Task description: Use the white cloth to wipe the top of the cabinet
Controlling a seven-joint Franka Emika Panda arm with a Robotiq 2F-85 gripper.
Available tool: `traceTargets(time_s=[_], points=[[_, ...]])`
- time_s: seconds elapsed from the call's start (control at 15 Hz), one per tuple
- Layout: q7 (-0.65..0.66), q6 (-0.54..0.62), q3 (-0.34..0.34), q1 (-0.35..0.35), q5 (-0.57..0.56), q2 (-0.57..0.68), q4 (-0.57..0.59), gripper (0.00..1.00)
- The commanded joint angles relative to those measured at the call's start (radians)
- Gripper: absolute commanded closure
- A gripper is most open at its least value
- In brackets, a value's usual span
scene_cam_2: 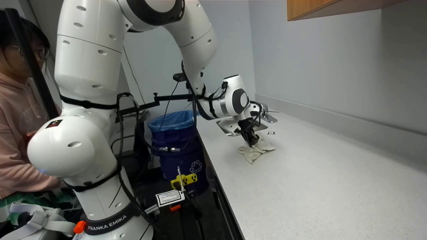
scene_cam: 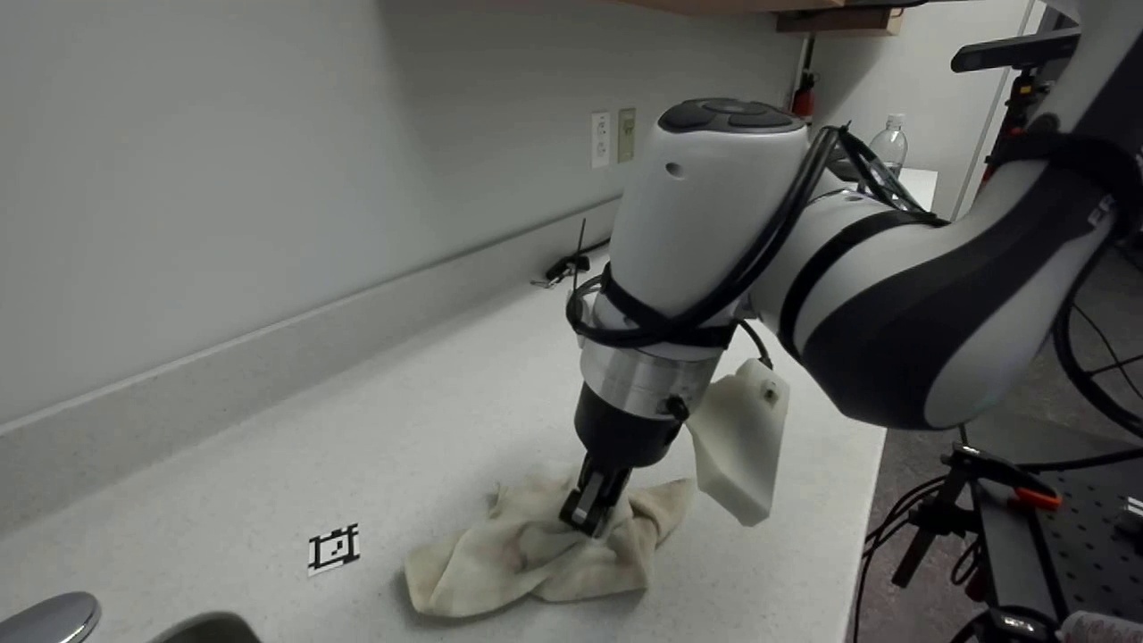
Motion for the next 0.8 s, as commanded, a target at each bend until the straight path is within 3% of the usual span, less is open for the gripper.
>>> traceTargets(time_s=[0.0, 0.27, 0.73], points=[[0.011, 0.001, -0.048, -0.048, 0.002, 0.006, -0.073, 1.00], [0.085, 0.030, -0.102, -0.085, -0.004, -0.059, -0.175, 1.00], [0.189, 0.007, -0.217, -0.082, -0.042, -0.160, -0.287, 1.00]])
